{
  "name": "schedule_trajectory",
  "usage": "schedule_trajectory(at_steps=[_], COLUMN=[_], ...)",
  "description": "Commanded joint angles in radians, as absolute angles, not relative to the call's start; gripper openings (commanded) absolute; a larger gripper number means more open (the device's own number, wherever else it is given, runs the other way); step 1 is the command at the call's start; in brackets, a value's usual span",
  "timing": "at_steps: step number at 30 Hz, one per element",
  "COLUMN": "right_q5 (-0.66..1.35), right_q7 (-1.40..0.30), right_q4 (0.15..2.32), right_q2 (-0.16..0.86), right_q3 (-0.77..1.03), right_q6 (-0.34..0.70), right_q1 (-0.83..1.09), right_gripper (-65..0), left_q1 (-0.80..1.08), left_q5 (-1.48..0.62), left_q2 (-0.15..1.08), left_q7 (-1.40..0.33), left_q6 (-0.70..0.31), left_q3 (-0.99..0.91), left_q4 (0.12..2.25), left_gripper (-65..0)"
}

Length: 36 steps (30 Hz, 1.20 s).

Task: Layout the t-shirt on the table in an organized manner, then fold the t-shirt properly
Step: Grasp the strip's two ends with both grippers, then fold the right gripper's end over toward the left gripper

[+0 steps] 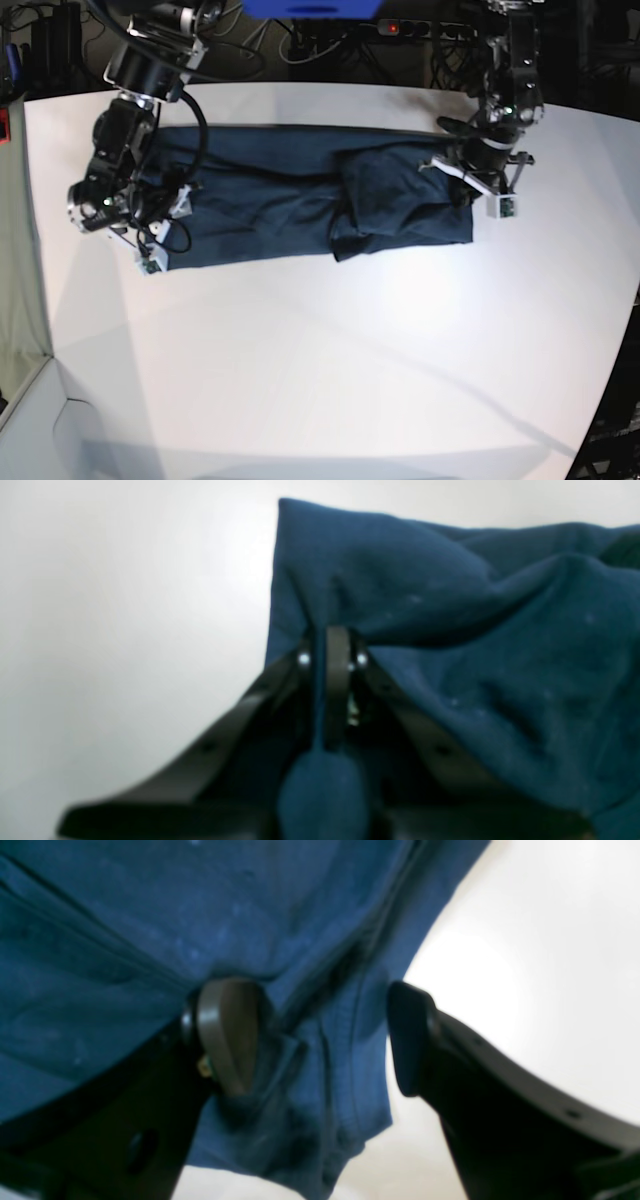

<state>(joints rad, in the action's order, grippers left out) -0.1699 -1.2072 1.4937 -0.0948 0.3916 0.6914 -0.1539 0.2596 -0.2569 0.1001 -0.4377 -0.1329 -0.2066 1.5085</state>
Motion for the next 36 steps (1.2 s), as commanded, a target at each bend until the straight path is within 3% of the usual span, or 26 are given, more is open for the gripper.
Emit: schedule_trajectory(at_steps=[1,8,10,13,18,19,30,36], right_q5=[-0.188,-0.171,-0.130,-0.028,0.018,0.018,0.022,0.045], right_q7=[-1.247,-1.247,-1.247,-1.245,-1.247,-1.248,-1.260,-1.348], right_q4=[1.474,1.445,1.388,1.288,1.259,1.267,1.584,1.745], right_q2=[-0.111,-0.147,-0.143,-0.113,-0.094,-0.091,-0.097,-0.107], right_q3=[0.386,0.386,0.386,0.386,0.384,0.384,0.386,0.355], right_q6=[0.698,0.698,0.698,0.698,0.698,0.698,0.698,0.698], right_q1=[-0.142,-0.137,-0.137,-0.139,-0.145,-0.147,-0.139,-0.156], right_gripper=[-23.6,-24.2,-27.7,-38.1,-62.5,-65.0,-65.0,-65.0], left_q1=[0.268,0.274,0.275,0.277,0.278,0.278,0.292,0.292], left_q5=[-0.239,-0.239,-0.239,-0.239,-0.239,-0.239,-0.239,-0.239], left_q2=[0.105,0.108,0.108,0.108,0.110,0.111,0.111,0.111], left_q7=[-0.519,-0.519,-0.519,-0.521,-0.521,-0.521,-0.526,-0.526], left_q6=[-0.122,-0.122,-0.122,-0.122,-0.122,-0.122,-0.122,-0.124], left_q3=[-0.205,-0.208,-0.208,-0.208,-0.211,-0.211,-0.211,-0.211], left_q4=[1.491,1.492,1.497,1.501,1.495,1.497,1.503,1.503], left_gripper=[-64.9,-64.9,-64.9,-64.9,-64.9,-64.9,-64.9,-64.9])
